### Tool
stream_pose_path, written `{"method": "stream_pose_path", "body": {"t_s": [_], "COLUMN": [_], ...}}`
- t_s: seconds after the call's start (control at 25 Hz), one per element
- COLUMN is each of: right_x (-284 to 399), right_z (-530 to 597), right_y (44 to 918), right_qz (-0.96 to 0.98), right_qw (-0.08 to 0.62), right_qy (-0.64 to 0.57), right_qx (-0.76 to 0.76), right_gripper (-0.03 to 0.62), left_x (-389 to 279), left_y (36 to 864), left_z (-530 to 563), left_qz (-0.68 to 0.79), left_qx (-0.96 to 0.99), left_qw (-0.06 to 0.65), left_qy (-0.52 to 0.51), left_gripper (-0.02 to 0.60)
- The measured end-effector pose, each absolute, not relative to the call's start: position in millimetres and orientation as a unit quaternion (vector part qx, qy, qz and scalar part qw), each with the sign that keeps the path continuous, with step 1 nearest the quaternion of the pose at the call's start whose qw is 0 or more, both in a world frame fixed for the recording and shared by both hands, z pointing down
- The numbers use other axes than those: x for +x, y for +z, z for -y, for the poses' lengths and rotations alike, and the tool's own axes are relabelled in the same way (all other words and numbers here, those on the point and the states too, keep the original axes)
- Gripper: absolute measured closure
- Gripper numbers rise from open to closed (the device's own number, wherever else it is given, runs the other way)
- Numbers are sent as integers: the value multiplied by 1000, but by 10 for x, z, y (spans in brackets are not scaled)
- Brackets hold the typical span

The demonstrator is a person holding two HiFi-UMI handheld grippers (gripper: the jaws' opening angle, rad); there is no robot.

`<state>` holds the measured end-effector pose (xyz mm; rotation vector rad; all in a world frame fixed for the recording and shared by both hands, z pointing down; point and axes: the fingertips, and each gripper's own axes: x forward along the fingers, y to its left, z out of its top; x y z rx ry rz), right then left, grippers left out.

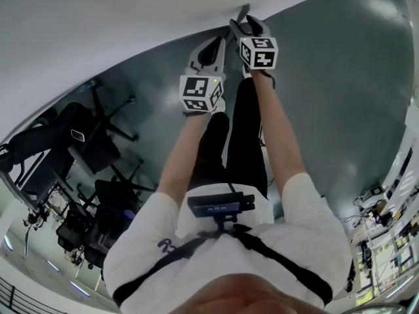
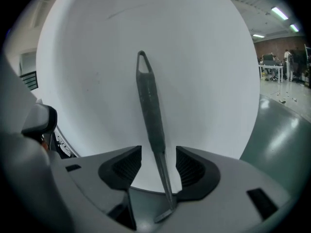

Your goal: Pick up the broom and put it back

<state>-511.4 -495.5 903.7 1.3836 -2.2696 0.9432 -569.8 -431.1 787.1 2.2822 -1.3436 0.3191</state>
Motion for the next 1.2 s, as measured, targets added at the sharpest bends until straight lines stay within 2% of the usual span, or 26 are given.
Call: {"method": "stream_pose_path", "body": {"t_s": [0.24, 0.32, 0.88, 1.2], "right_x": [-5120, -5118, -5373, -5454], "right_z": [5066, 5066, 4548, 4314], "right_y": [9017, 9006, 8637, 7896], "right_qz": [794, 794, 808, 811], "right_qw": [154, 159, 216, 194], "right_qy": [321, 317, 277, 244], "right_qx": [492, 494, 474, 495], "right_gripper": [395, 485, 488, 488], "left_x": [-5714, -5726, -5997, -6314], "left_y": [7919, 7915, 7616, 7196], "left_z": [4308, 4314, 4118, 3941], "left_qz": [493, 495, 504, 526], "left_qx": [828, 827, 823, 813], "left_qw": [239, 239, 235, 228], "left_qy": [121, 122, 116, 104], "left_gripper": [569, 569, 569, 569]}}
